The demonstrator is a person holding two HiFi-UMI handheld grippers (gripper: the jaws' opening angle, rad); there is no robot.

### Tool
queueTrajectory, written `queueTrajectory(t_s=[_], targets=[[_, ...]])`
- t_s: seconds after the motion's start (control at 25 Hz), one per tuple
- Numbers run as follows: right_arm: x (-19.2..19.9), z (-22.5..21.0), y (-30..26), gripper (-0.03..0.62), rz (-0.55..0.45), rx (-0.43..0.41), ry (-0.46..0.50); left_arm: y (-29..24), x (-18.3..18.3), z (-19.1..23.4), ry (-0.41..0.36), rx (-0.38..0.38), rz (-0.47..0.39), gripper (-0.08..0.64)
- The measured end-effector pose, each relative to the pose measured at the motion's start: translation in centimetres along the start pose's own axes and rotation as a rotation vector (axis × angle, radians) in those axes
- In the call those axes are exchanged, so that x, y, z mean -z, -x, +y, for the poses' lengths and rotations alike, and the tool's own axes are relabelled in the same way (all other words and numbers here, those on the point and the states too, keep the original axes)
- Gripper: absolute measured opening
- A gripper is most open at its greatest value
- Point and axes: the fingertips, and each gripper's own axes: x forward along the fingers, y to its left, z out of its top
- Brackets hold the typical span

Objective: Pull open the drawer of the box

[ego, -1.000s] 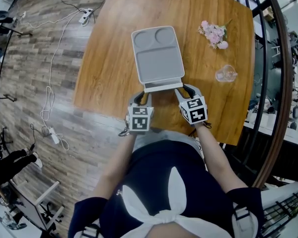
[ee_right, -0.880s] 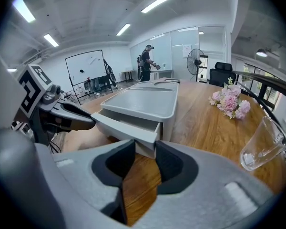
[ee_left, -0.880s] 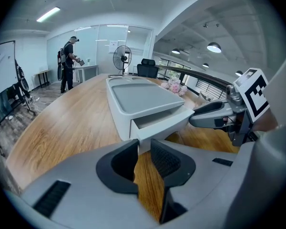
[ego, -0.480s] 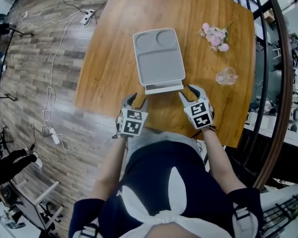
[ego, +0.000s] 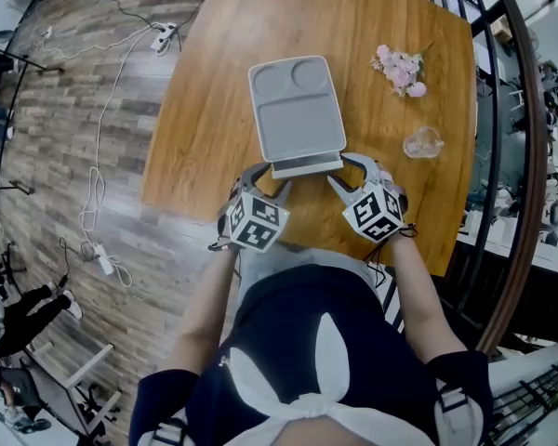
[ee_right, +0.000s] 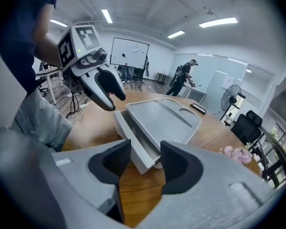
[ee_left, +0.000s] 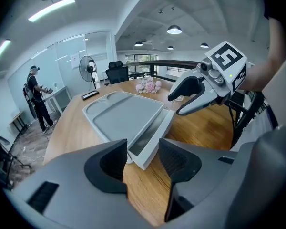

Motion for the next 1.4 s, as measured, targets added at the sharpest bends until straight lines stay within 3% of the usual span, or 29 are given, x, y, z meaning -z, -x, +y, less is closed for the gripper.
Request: queueTrajectory(t_s=[0.12, 0.28, 0.76, 1.0, 1.08, 1.16, 1.4], targets=[[-0.6, 1.2, -0.6, 0.190, 0.011, -0.071, 0.038, -0.6, -0.4, -1.0, -0.057, 0.039, 0.024, 0.204], [-0.6, 2.1, -1.4, 0.190, 0.039, -0.134, 0.078, -1.8, -0.4, -3.1, -0.149, 0.150, 0.084, 0.204], [0.2, 2.1, -3.5, 0.189, 0.086, -0.215, 0.062, -4.2, -0.4, -2.5, -0.233, 0.145, 0.154, 0.204], [0.6, 2.5, -4.5, 0.189, 0.121, -0.238, 0.075, -5.1, 0.8, -2.6, -0.251, 0.146, 0.180, 0.202], [0.4, 2.5, -4.7, 0.159, 0.127, -0.239, 0.069, -5.2, 1.0, -2.4, -0.256, 0.124, 0.175, 0.177], [0.3, 2.5, -4.8, 0.143, 0.133, -0.241, 0.068, -5.1, 0.9, -2.0, -0.239, 0.098, 0.161, 0.140], [1.0, 2.4, -4.7, 0.138, 0.123, -0.242, 0.063, -5.4, 0.9, -2.1, -0.154, 0.098, 0.121, 0.141]])
